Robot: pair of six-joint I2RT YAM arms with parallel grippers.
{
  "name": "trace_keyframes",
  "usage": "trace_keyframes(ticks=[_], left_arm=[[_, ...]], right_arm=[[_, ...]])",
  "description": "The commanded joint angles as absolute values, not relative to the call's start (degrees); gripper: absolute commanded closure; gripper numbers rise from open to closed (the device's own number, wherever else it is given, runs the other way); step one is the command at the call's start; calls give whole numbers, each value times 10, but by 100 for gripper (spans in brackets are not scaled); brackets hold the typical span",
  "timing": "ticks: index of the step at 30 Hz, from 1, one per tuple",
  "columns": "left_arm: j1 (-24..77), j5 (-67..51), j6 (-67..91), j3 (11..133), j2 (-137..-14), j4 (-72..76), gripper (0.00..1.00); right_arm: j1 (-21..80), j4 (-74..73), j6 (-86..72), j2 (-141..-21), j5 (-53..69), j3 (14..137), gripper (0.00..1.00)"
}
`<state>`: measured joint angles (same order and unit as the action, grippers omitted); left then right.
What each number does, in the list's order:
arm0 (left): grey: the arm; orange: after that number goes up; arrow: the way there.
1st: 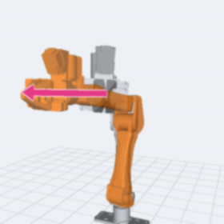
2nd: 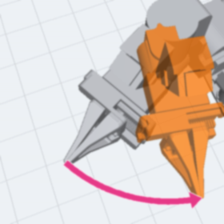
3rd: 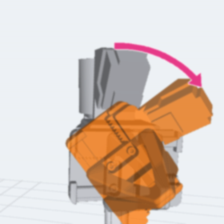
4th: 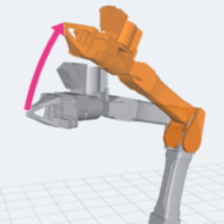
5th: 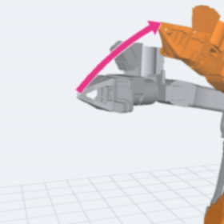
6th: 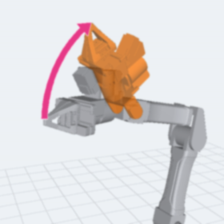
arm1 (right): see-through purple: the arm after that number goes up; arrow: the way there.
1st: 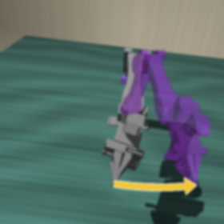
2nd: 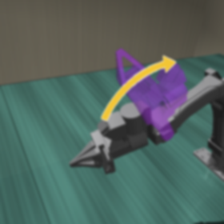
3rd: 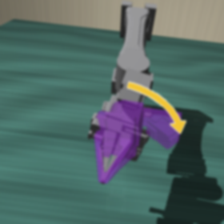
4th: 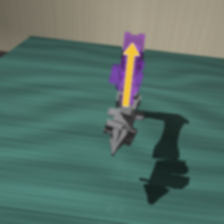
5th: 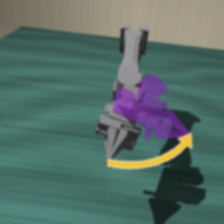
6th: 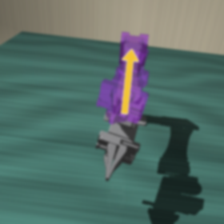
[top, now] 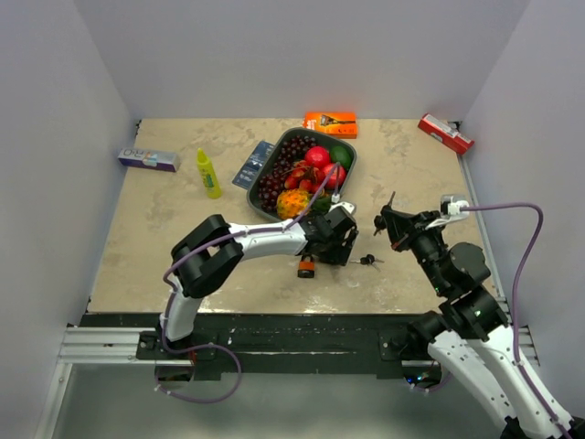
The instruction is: Unlock with the key
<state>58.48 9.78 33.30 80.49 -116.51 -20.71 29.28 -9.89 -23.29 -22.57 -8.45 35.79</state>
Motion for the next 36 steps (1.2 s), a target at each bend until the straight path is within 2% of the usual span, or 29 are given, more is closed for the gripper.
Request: trace_keyframes(ticks=[1,8,12,13,14,16,17,19,20,23,36], left_arm=[[596,134,324,829,-1197,-267,21],[611,154,325,826,-1211,-292,27],[619,163,330,823,-1221,-307,38],[621,165,332,819,-1221,-309,43],[622,165,334,816,-1221,-308,51],[627,162,336,810,-1220,-302,59],[628,161,336,810,-1222,-301,68],[636,164,336,817,-1222,-302,78],[639,167,335,822,-1220,-303,87],[650,185,330,845,-1219,-315,100],[664,213,287,957,-1150,-351,100]], right_arm=[[292,-89,-233,-217,-93,369,100],[293,-95,-235,-209,-96,371,100],[292,-98,-237,-206,-94,373,100],[293,-98,-238,-205,-94,372,100],[293,-98,-240,-206,-95,372,100],[293,-100,-242,-206,-94,371,100],[292,-103,-241,-206,-94,372,100],[292,-105,-243,-206,-94,372,100],[293,-110,-243,-204,-96,372,100],[293,-123,-243,-200,-100,377,100],[293,-169,-237,-188,-120,415,100]])
